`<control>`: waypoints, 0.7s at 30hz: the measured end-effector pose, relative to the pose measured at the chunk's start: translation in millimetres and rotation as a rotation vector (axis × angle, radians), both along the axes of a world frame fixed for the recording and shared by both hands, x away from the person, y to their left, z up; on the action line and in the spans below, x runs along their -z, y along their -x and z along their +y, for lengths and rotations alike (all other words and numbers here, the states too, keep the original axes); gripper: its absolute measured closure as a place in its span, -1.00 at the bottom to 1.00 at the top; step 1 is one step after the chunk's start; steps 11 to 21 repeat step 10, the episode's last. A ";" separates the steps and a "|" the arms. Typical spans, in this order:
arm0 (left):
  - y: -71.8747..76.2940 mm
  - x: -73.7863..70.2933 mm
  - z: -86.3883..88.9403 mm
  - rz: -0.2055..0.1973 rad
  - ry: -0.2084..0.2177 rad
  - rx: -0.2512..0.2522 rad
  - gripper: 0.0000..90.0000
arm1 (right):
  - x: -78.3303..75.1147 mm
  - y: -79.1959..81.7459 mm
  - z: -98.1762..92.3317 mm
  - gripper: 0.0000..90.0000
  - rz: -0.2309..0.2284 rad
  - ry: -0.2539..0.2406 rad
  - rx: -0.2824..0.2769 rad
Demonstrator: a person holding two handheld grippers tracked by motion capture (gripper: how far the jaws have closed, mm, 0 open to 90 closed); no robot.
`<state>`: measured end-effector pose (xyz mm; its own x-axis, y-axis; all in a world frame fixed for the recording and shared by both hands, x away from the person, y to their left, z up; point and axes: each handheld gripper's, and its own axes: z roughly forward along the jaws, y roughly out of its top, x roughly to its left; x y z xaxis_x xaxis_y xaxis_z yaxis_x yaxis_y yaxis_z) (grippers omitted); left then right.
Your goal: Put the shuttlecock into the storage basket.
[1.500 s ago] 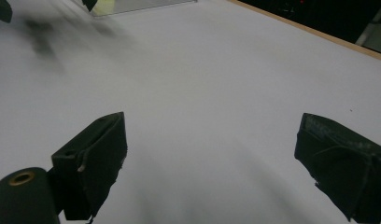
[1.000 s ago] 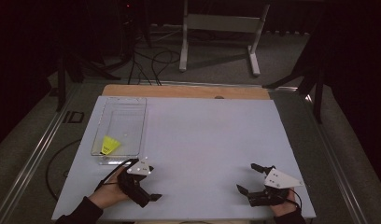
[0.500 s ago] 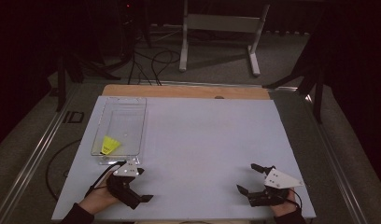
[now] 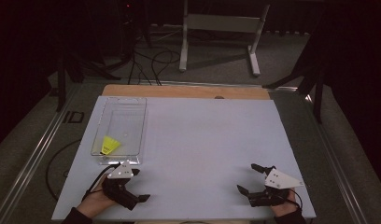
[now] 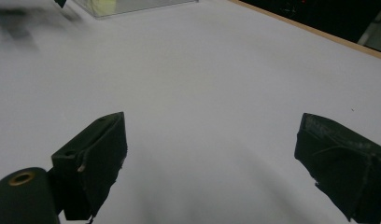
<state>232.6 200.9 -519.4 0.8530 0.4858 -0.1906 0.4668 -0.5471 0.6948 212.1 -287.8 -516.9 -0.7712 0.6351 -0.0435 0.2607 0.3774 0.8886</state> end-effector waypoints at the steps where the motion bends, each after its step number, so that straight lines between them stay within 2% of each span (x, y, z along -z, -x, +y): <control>1: -0.3 0.5 0.0 -0.002 0.001 -0.004 -1.00 | 0.1 0.0 0.1 -0.79 0.000 0.000 0.001; 21: -0.6 1.2 0.2 0.008 0.010 0.004 -1.00 | 0.6 -0.2 0.2 -0.79 0.001 0.003 0.001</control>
